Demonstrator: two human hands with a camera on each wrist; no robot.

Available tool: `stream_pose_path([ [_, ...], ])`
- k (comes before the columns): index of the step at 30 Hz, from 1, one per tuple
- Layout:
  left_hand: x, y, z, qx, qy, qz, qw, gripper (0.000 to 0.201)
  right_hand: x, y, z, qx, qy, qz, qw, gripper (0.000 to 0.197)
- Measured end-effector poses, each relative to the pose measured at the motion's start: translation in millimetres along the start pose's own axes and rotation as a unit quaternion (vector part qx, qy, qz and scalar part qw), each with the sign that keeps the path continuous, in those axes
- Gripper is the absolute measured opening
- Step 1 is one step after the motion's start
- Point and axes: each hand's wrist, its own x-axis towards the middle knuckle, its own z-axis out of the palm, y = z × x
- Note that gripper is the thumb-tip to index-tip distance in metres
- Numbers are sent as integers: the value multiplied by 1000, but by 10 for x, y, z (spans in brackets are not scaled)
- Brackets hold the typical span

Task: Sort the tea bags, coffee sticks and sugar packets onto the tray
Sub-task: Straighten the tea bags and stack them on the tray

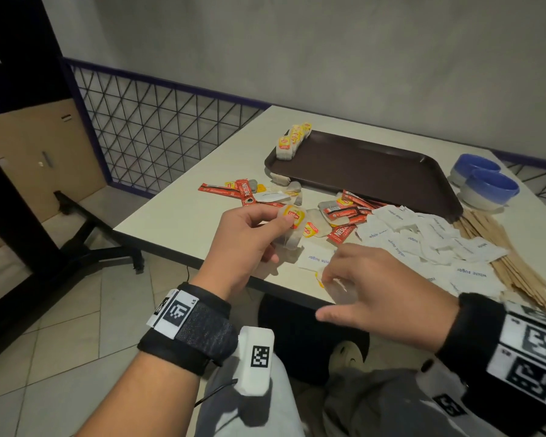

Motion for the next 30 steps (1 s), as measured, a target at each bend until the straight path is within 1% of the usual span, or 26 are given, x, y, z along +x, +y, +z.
stream_pose_path([
  [1, -4, 5, 3, 1, -1, -1, 1000, 15, -63, -5, 20, -14, -1, -11, 1000, 36],
  [3, -7, 16, 12, 5, 2, -4, 1000, 15, -149, -5, 64, -41, 6, -32, 999, 23],
  [6, -13, 32, 28, 12, 5, -10, 1000, 10, -178, 31, 96, -29, 30, -28, 999, 11],
  [10, -32, 61, 50, 17, 5, -6, 1000, 5, -130, 104, 98, 74, 84, 5, 994, 5],
  [12, -37, 68, 54, 14, 6, -9, 1000, 5, -106, 126, 79, 109, 98, 22, 989, 6],
  [15, -41, 72, 51, 4, -3, -10, 1000, 5, -60, 155, 8, 119, 128, 37, 984, 6],
  [19, -45, 70, 43, -13, -15, 3, 1000, 8, 29, 194, -219, 162, 197, 57, 965, 5],
  [22, -40, 55, 52, -17, -19, 14, 1000, 12, 55, 188, -386, 150, 225, 59, 961, 5],
  [24, -36, 51, 56, -20, -14, 19, 1000, 13, 63, 138, -450, 146, 228, 45, 962, 4],
  [26, -36, 48, 56, -25, -9, 25, 999, 12, 87, 58, -493, 168, 220, 36, 960, 5],
  [28, -44, 50, 57, -34, -7, 29, 999, 13, 135, -36, -517, 224, 204, 23, 953, 4],
  [30, -53, 54, 53, -38, -12, 36, 999, 16, 208, -123, -514, 297, 174, 15, 939, 2],
])
